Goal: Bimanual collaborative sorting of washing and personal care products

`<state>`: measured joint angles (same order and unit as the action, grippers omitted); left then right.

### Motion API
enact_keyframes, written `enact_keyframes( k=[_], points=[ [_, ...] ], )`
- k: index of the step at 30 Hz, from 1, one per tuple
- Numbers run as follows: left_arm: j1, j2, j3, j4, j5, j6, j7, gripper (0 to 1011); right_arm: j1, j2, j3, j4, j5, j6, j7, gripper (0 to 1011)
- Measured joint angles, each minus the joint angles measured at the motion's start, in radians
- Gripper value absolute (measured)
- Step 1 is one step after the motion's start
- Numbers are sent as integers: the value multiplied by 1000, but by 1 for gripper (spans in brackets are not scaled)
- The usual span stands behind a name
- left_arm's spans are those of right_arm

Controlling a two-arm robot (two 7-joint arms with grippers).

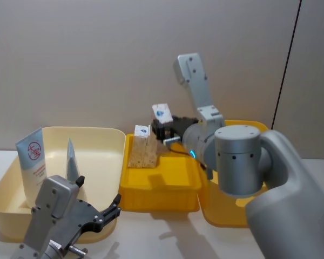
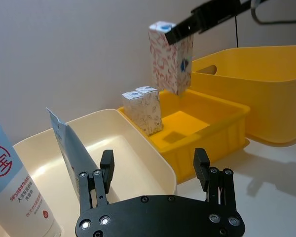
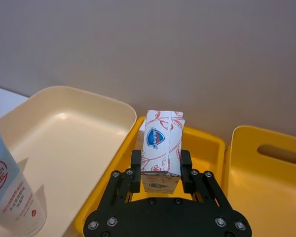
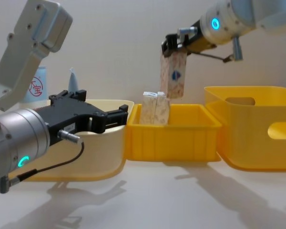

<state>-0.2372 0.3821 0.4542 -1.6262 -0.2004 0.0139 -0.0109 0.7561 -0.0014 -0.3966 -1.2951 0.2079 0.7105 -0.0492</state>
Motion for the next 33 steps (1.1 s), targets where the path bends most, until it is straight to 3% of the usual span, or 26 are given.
enact_keyframes(
  k=[6, 15, 23, 33],
  points=[
    [0, 0, 0, 0, 0, 0, 0, 1003, 2, 30, -4, -58, -30, -32, 2, 444],
    [0, 0, 0, 0, 0, 0, 0, 1003, -18, 117, 11, -175, -79, -36, -5, 444],
    [0, 0, 0, 0, 0, 0, 0, 1003, -68, 201, 59, -269, -100, 15, -10, 444],
    [0, 0, 0, 0, 0, 0, 0, 1003, -101, 240, 93, -297, -86, 79, 23, 444]
  ],
)
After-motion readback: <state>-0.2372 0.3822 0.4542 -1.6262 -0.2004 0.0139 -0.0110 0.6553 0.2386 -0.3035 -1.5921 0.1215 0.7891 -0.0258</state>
